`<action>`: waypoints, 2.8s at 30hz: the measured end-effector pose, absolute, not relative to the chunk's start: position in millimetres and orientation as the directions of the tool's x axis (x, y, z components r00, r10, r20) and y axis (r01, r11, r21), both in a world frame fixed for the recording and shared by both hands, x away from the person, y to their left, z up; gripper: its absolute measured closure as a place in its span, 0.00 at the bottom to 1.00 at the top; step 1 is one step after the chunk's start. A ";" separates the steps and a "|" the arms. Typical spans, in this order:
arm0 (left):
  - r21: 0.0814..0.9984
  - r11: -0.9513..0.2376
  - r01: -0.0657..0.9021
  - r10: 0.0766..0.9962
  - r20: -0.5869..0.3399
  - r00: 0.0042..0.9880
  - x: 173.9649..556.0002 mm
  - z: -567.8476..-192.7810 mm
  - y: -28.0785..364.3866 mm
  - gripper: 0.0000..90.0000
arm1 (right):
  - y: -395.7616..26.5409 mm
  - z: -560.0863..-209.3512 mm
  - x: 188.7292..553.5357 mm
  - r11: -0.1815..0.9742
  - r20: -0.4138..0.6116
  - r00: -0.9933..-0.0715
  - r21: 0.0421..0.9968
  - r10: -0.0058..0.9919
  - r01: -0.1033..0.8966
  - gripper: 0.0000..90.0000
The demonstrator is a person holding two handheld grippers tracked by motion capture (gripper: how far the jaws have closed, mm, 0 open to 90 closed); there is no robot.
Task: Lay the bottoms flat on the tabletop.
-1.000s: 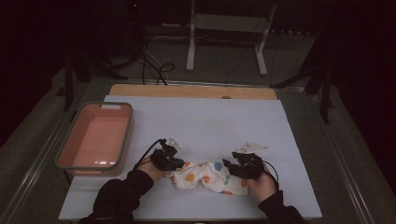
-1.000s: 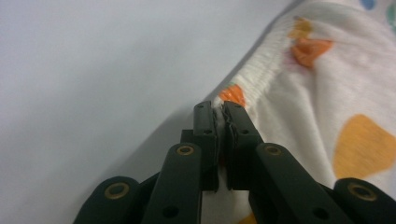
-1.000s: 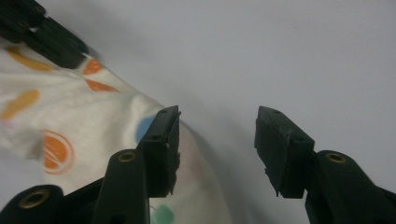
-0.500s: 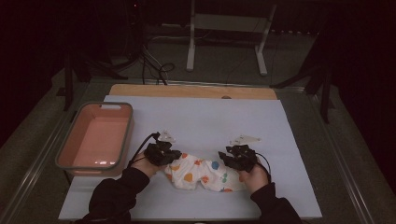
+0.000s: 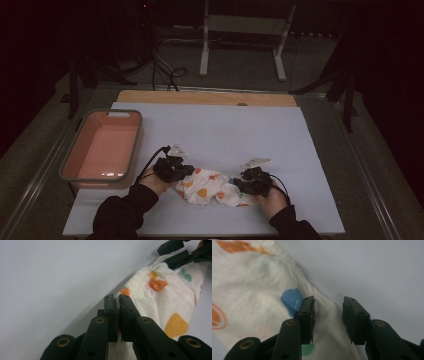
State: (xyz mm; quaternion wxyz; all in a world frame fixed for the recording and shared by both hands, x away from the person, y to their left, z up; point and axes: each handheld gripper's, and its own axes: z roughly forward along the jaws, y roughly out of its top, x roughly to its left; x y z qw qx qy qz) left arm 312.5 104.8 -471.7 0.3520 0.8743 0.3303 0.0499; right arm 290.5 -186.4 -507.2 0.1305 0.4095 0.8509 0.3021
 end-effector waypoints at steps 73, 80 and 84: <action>0.832 -0.357 0.425 0.681 -0.079 0.728 392.1 -446.7 80.9 0.01 | -221.1 -461.5 387.7 0.282 0.059 -0.539 0.801 0.841 0.528 0.12; 0.830 -0.379 0.409 0.630 -0.092 0.771 368.9 -447.5 80.1 0.01 | -226.7 -454.9 373.4 0.288 0.049 -0.558 0.817 0.829 0.500 0.14; 0.832 -0.398 0.388 0.588 -0.094 0.804 349.3 -445.8 80.4 0.01 | -231.7 -451.9 363.2 0.291 0.046 -0.568 0.824 0.822 0.487 0.15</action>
